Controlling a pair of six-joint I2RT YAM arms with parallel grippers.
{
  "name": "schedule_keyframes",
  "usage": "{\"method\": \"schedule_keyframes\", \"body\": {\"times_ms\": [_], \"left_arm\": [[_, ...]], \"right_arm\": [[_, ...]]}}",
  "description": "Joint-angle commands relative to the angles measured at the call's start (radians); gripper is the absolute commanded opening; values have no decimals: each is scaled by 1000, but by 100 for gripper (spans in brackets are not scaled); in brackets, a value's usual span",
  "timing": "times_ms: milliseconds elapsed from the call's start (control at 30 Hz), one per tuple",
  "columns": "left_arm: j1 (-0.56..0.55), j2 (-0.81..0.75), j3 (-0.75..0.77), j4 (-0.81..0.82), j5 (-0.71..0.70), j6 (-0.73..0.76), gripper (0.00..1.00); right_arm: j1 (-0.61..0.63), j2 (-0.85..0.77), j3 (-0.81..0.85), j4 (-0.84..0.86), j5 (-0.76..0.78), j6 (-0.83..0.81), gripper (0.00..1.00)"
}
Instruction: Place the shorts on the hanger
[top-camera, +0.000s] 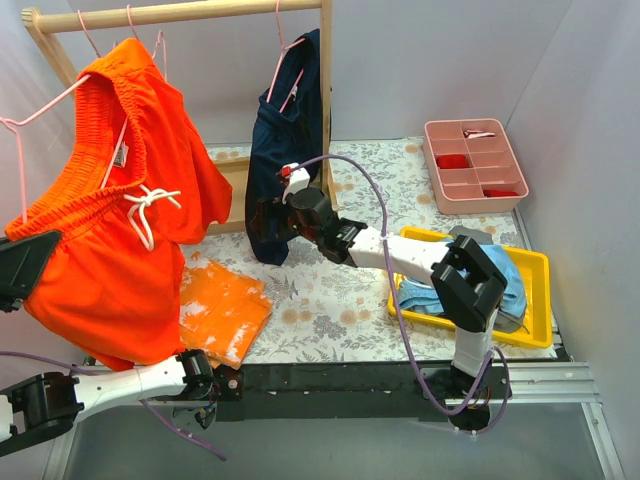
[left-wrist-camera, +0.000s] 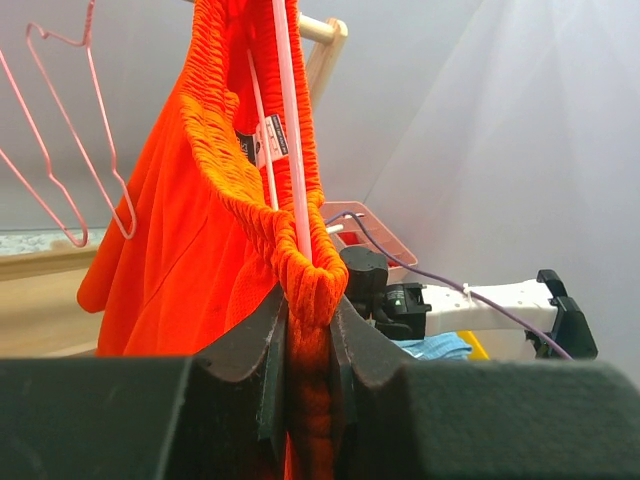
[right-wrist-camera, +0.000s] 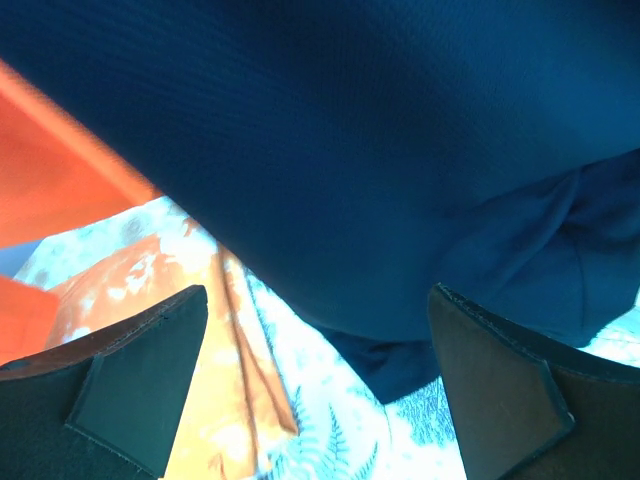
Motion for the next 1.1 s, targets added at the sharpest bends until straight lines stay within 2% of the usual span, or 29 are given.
{"method": "schedule_keyframes", "body": {"times_ms": [0, 167, 300, 400, 500, 533, 600, 633, 800, 1067], "left_arm": [[7, 55, -63, 95, -18, 20, 0], [7, 89, -131, 122, -32, 34, 0], [5, 127, -169, 130, -56, 42, 0], [7, 143, -197, 141, -84, 40, 0], [7, 150, -240, 165, -104, 42, 0], [7, 150, -259, 171, -107, 42, 0], [7, 155, -272, 187, -125, 42, 0], [7, 164, -273, 187, -131, 39, 0], [7, 201, -275, 159, -206, 11, 0], [7, 232, -298, 138, -317, -24, 0]], "right_arm": [[18, 59, 57, 120, 95, 49, 98], [35, 133, 83, 135, 201, 93, 96], [36, 122, 37, 155, 287, 136, 92], [36, 102, 10, 163, 339, 147, 83], [36, 86, -1, 154, 368, 144, 65], [38, 76, -7, 155, 375, 145, 51], [36, 67, -16, 151, 388, 144, 42], [36, 58, -27, 148, 393, 147, 35], [35, 15, -75, 145, 422, 156, 26], [32, -45, -112, 111, 439, 159, 21]]}}
